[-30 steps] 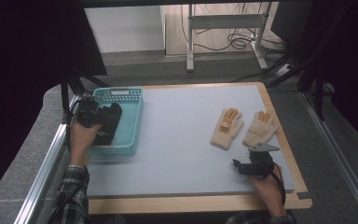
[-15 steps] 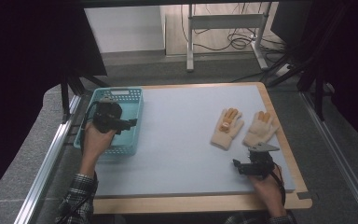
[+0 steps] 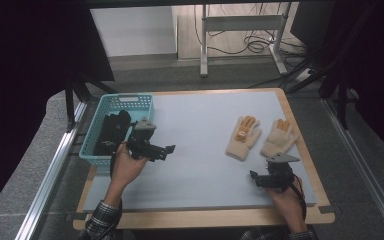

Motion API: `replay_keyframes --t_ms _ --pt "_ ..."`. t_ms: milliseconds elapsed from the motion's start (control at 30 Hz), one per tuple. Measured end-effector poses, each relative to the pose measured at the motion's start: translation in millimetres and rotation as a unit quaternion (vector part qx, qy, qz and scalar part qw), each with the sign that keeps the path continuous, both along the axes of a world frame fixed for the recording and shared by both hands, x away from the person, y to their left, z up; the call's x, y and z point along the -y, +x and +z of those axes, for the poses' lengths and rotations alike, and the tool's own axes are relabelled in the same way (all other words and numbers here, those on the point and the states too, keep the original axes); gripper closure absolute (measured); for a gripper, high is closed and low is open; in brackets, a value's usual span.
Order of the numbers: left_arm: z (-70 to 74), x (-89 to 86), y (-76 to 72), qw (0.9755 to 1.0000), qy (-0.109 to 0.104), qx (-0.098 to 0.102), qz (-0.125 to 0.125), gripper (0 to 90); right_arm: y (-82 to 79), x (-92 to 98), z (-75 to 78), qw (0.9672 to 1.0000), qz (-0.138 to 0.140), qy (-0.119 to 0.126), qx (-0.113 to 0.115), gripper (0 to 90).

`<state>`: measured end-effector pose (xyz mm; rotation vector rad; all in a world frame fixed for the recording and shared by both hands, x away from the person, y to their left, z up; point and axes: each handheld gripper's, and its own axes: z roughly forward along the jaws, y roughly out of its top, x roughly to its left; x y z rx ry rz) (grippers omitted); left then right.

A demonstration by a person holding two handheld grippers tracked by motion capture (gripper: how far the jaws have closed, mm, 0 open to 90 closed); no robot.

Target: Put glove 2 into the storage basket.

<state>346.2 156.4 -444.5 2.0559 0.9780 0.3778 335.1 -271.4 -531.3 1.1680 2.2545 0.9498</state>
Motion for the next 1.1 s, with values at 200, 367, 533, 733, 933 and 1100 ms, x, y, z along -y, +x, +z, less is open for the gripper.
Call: replay_keyframes --t_ms 200,367,533,733,933,1100 --pt "-16.3 22.5 -15.8 0.9996 0.007 0.003 -0.026 0.0 -0.1 -0.1 0.0 1.0000 0.000 0.000 0.000 17.0" --pt "-33.9 35.9 -27.2 0.9991 0.010 0.000 -0.042 0.1 0.1 0.2 0.0 1.0000 0.000 0.000 0.000 17.0" --pt "-53.9 44.3 -34.1 0.9986 0.011 -0.009 -0.050 0.0 0.2 0.2 0.0 1.0000 0.000 0.001 -0.001 17.0" --pt "-76.7 44.0 -39.3 0.9988 0.025 -0.018 -0.039 0.0 0.2 0.1 -0.1 1.0000 0.000 0.001 0.000 17.0" --pt "-88.8 39.4 -43.2 0.9981 0.054 -0.022 -0.020 0.0 0.2 0.1 -0.1 1.0000 0.000 0.001 0.000 17.0" --pt "-97.3 34.2 -44.1 0.9974 0.066 -0.027 -0.007 0.0 0.2 -0.1 -0.2 1.0000 -0.004 -0.002 0.001 14.7"
